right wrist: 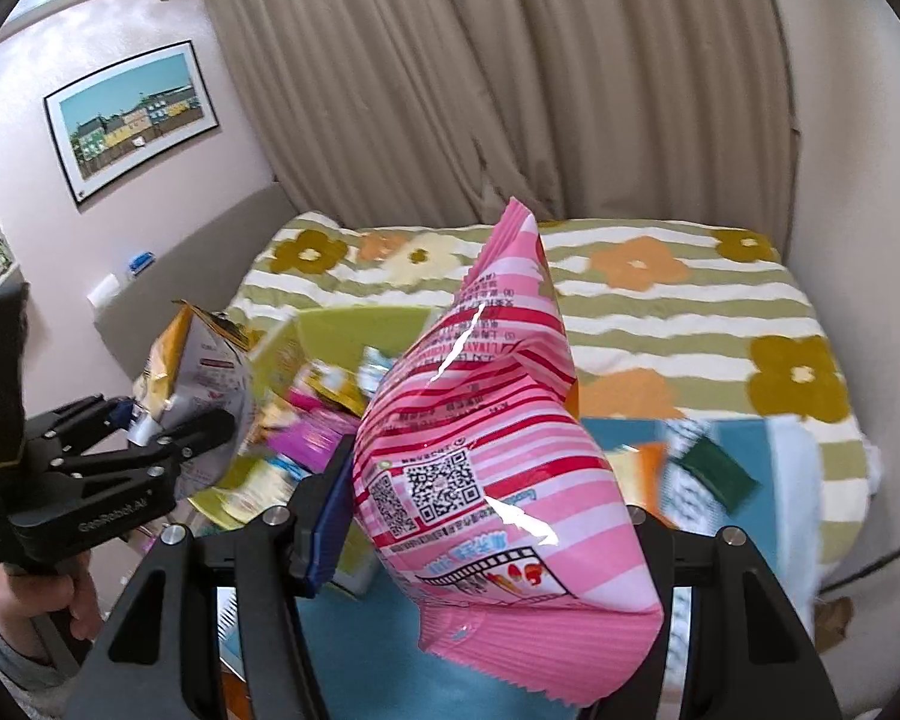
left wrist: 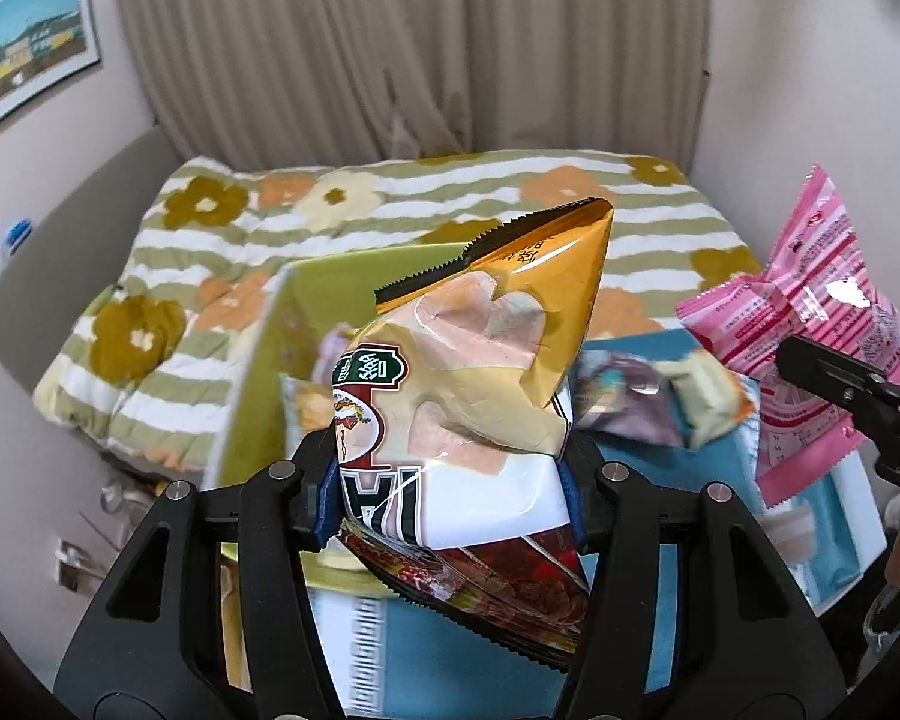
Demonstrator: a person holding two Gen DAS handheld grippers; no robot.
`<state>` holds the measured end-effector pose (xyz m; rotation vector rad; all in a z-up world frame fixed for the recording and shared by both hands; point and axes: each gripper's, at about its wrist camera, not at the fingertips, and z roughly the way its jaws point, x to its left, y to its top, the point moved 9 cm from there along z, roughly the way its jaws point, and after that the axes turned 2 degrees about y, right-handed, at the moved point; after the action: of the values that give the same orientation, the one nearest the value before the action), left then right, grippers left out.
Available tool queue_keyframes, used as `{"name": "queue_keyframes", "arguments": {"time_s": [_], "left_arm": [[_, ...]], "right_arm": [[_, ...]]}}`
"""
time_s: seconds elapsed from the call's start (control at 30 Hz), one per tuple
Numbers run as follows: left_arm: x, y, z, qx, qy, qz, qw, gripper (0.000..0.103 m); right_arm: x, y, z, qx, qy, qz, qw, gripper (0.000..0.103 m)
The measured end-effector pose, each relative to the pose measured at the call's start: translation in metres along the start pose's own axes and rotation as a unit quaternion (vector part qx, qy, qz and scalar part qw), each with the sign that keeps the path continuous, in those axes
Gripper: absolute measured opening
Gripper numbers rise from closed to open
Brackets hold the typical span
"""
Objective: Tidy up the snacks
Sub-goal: 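Drop the orange-white bag into the box with the left tool while the right tool lowers the pink bag in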
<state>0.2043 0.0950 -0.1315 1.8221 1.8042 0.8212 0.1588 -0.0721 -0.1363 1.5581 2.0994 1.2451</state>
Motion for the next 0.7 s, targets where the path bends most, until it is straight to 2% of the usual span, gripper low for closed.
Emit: {"name": "queue_keyframes", "arguments": {"time_s": [0.2, 0.37, 0.4, 0.43, 0.47, 0.7], "left_arm": [[0.067, -0.003, 0.038, 0.027, 0.008, -0.018, 0.9994, 0.051], [0.095, -0.017, 0.071, 0.059, -0.011, -0.025, 0.9979, 0.053], [0.096, -0.020, 0.076, 0.063, -0.017, -0.024, 0.9976, 0.064], [0.099, -0.022, 0.081, 0.068, -0.021, -0.020, 0.9973, 0.091], [0.101, -0.023, 0.083, 0.070, -0.021, -0.017, 0.9972, 0.103], [0.108, -0.025, 0.077, 0.058, -0.071, -0.004, 0.9957, 0.103]], "right_arm": [[0.053, 0.020, 0.047, 0.011, 0.020, -0.004, 1.000, 0.056], [0.083, 0.024, 0.084, 0.029, 0.023, -0.004, 0.999, 0.056], [0.089, 0.024, 0.090, 0.032, 0.022, -0.002, 0.999, 0.056], [0.093, 0.024, 0.094, 0.036, 0.021, 0.000, 0.999, 0.056], [0.095, 0.024, 0.097, 0.038, 0.021, 0.001, 0.999, 0.056], [0.107, 0.020, 0.115, 0.052, 0.005, 0.012, 0.999, 0.056]]}}
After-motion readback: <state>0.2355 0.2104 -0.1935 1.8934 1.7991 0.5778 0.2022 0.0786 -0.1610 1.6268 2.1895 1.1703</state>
